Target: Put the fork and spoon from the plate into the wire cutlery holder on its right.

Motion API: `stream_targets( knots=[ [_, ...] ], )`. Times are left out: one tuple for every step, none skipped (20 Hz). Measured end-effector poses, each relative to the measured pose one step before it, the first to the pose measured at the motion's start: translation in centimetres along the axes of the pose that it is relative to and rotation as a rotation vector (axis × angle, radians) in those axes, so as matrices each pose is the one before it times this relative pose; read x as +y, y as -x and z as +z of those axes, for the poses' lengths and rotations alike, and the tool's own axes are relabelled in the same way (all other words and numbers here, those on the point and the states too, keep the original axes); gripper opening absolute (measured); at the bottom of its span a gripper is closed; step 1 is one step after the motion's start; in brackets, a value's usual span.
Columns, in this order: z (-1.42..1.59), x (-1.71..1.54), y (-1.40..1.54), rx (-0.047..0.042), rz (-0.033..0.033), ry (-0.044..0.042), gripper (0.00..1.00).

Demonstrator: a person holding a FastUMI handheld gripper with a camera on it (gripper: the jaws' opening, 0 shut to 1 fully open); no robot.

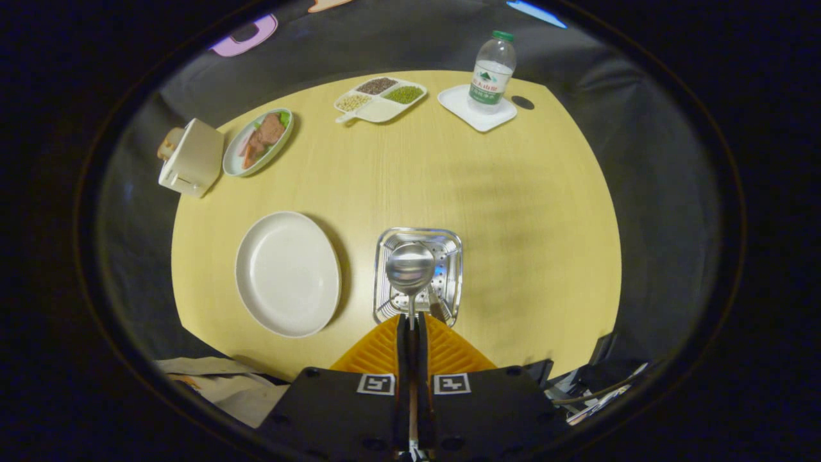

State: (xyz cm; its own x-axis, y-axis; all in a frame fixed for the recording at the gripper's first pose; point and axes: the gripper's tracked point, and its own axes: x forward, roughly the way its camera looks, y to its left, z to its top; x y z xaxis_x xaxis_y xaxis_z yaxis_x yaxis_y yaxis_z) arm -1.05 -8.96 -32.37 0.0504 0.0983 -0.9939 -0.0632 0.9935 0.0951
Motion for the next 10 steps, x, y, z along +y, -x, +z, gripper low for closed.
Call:
stream_targets(
  knots=[
    [-0.022, 0.044, -0.249, 0.00123, -0.00091, 0.00100, 0.08],
    [0.075, 0.019, -0.233, -0.00125, 0.00118, -0.00067, 0.10],
    [0.084, 0.107, -0.192, -0.00156, 0.00176, -0.00533, 0.11],
    [0.100, 0.046, -0.110, -0.00374, 0.00398, -0.00486, 0.11],
    [0.192, 0.062, 0.215, -0.01207, 0.00218, -0.00688, 0.13],
    [0.311, -0.104, 0.124, -0.01123, -0.00194, -0.00379, 0.14],
    [0.062, 0.245, -0.155, -0.00743, 0.00974, -0.01125, 0.16],
    [0.124, 0.004, 0.249, -0.01030, 0.00210, -0.00688, 0.27],
    [0.209, 0.102, 0.250, -0.01270, 0.00781, -0.00747, 0.38],
    [0.094, 0.173, 0.284, -0.01658, 0.00856, -0.01080, 0.43]
  ],
)
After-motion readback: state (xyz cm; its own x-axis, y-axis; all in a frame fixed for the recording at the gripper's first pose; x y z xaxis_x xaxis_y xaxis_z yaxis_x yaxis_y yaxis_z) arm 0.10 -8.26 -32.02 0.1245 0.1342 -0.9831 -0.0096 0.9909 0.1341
